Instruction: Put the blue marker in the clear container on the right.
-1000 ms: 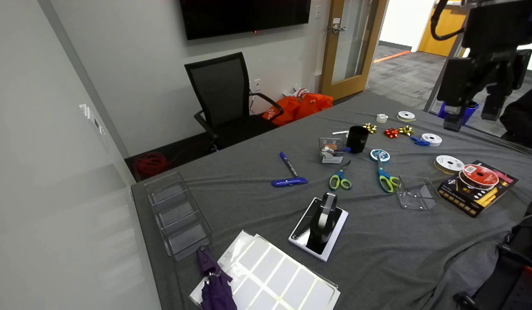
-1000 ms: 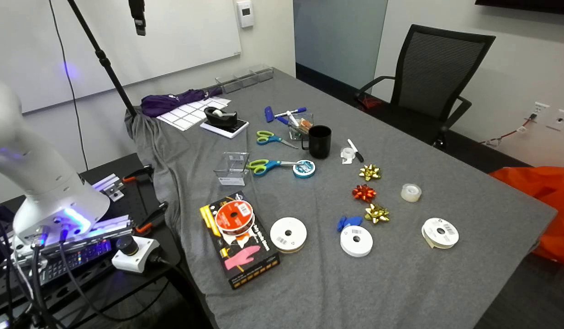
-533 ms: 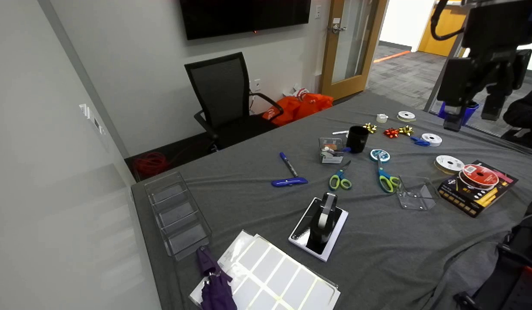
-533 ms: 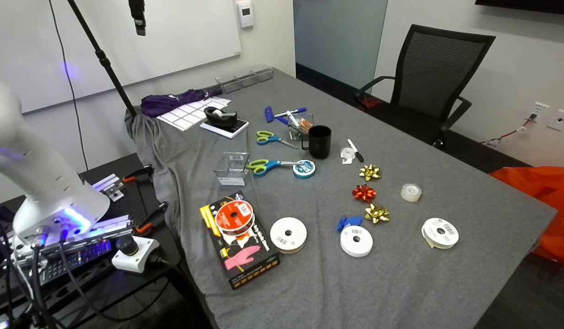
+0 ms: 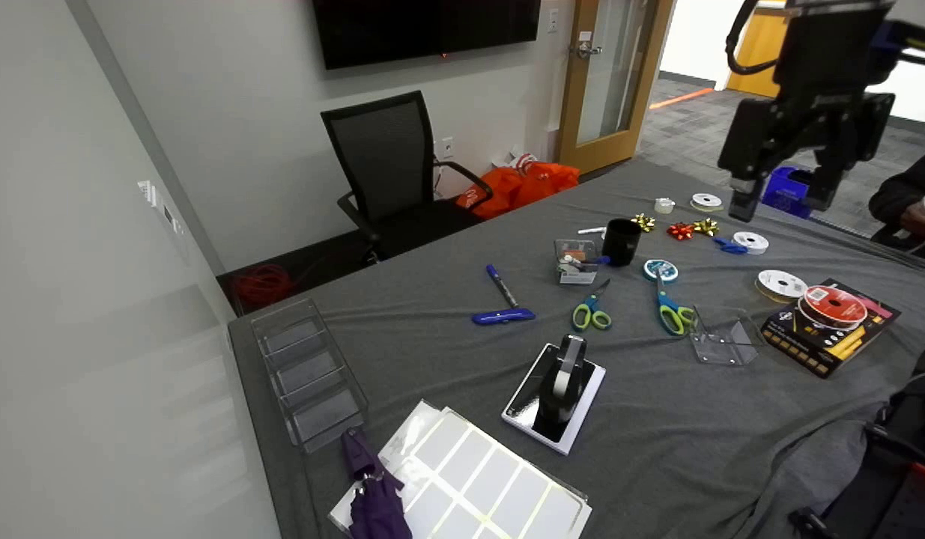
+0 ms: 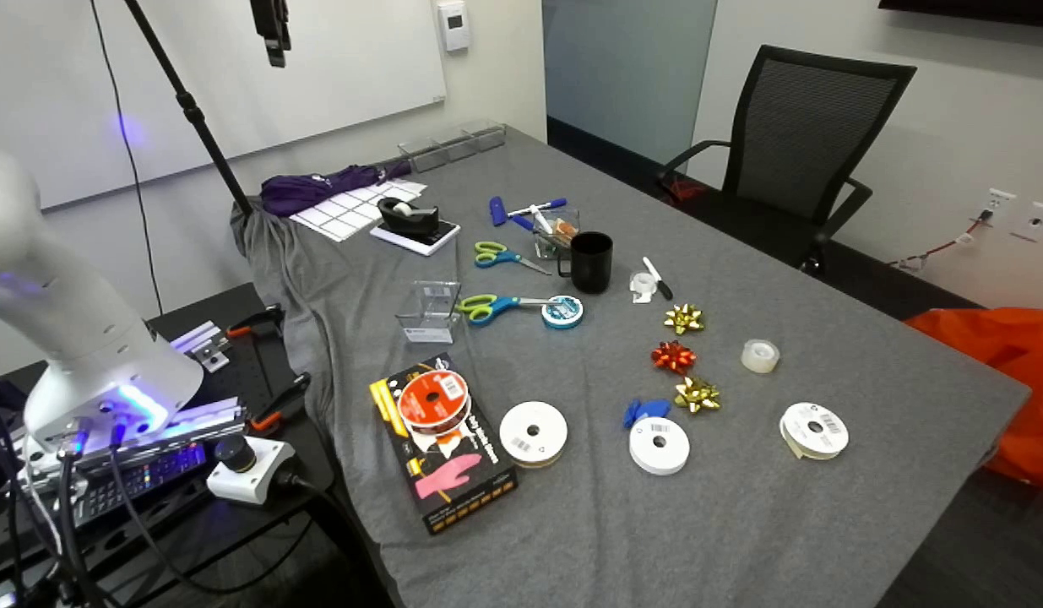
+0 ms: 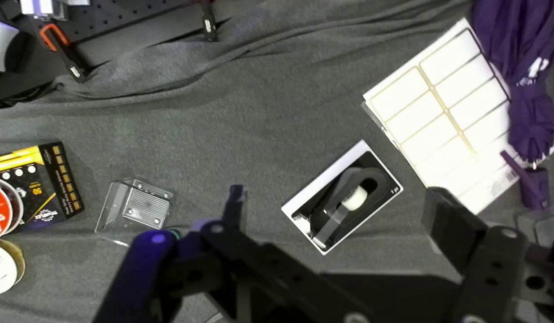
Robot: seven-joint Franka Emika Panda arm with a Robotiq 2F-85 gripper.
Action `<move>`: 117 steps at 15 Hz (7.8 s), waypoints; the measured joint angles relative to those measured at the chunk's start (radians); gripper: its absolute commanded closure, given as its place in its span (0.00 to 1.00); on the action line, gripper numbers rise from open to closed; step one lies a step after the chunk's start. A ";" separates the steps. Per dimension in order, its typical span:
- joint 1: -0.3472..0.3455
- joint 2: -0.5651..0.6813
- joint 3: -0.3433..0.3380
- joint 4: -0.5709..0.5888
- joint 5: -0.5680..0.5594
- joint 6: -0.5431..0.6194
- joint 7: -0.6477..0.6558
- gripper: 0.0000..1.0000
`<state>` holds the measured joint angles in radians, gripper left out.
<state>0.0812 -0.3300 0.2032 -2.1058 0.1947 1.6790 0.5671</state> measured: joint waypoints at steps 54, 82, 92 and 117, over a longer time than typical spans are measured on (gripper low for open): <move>0.193 1.372 -0.218 0.959 -0.198 0.515 1.632 0.00; 0.184 1.637 -0.206 1.410 -0.131 0.375 1.787 0.89; 0.177 1.515 -0.205 1.408 -0.131 0.200 1.686 0.89; -0.081 0.857 -0.173 0.476 0.026 0.067 0.587 0.64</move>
<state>0.0005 0.5265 0.0302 -1.6296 0.2207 1.7464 1.1543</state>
